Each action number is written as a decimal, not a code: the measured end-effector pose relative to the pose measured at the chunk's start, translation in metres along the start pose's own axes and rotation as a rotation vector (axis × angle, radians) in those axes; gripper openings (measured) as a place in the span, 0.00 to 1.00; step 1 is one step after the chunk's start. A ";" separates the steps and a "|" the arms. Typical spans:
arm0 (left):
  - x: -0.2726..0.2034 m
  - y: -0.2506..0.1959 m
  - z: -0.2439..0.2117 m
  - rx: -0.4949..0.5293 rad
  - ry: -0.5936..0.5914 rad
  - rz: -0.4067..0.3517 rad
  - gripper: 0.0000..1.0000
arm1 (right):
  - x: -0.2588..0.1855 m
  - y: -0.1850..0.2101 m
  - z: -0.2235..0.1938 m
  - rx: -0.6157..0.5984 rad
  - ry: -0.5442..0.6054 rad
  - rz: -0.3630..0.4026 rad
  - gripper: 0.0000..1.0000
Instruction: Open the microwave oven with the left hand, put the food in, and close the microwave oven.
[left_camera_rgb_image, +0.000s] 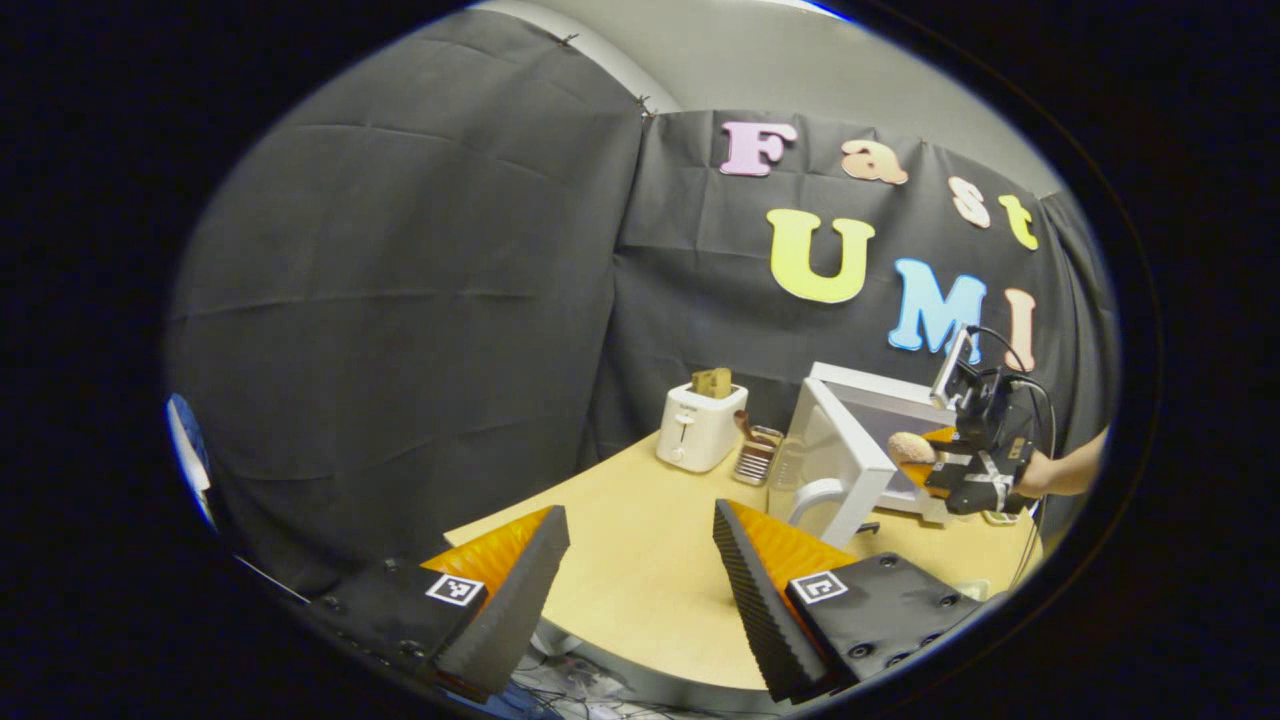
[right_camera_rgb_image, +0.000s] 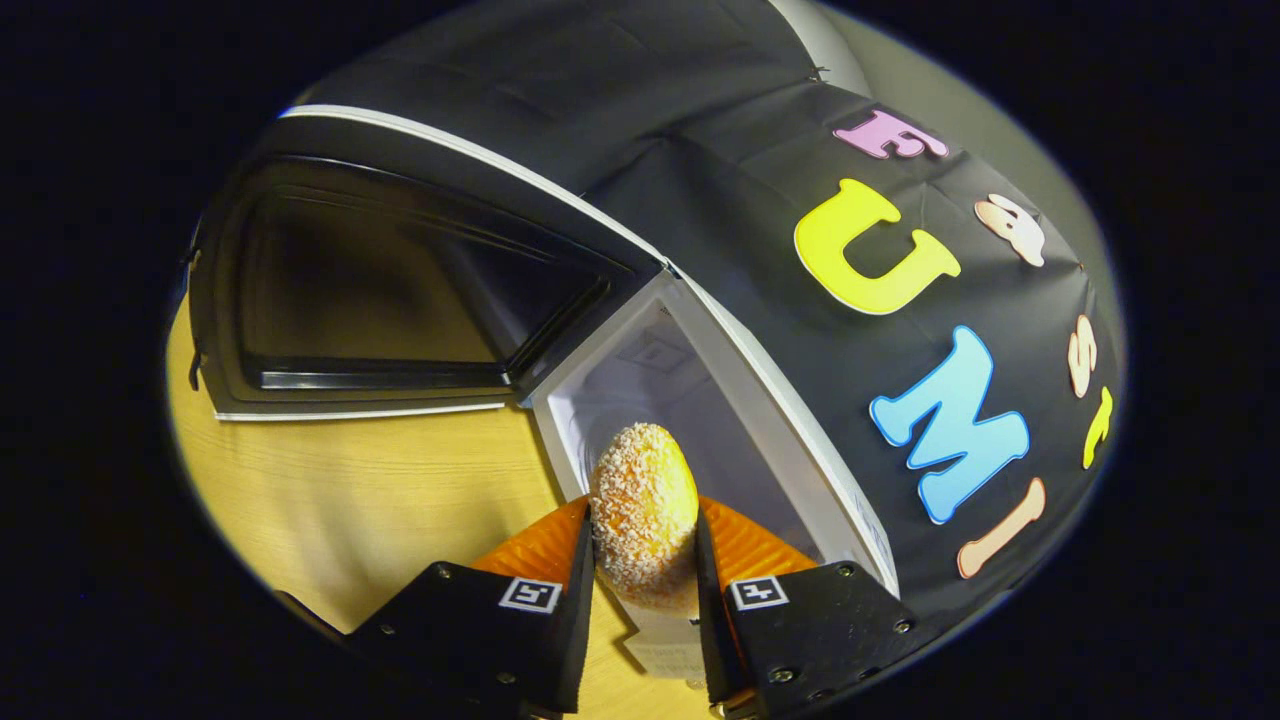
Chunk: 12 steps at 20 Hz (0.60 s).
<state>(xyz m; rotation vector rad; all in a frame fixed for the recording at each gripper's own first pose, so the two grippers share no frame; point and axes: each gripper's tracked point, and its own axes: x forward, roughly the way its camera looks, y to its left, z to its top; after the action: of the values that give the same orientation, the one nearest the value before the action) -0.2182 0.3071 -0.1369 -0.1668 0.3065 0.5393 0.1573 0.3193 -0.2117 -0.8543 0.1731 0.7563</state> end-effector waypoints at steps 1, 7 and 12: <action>-0.003 0.002 -0.001 -0.002 0.006 0.004 0.93 | 0.009 0.001 0.000 -0.005 -0.006 -0.002 0.47; -0.010 0.010 -0.012 0.026 0.054 0.042 0.95 | 0.063 0.009 -0.020 -0.041 0.011 -0.012 0.50; -0.022 0.019 -0.023 0.057 0.091 0.080 0.95 | 0.103 0.008 -0.031 -0.071 0.024 -0.029 0.53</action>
<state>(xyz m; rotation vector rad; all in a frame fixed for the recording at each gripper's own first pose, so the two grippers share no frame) -0.2519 0.3074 -0.1528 -0.1243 0.4181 0.6026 0.2319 0.3543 -0.2807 -0.9324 0.1561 0.7291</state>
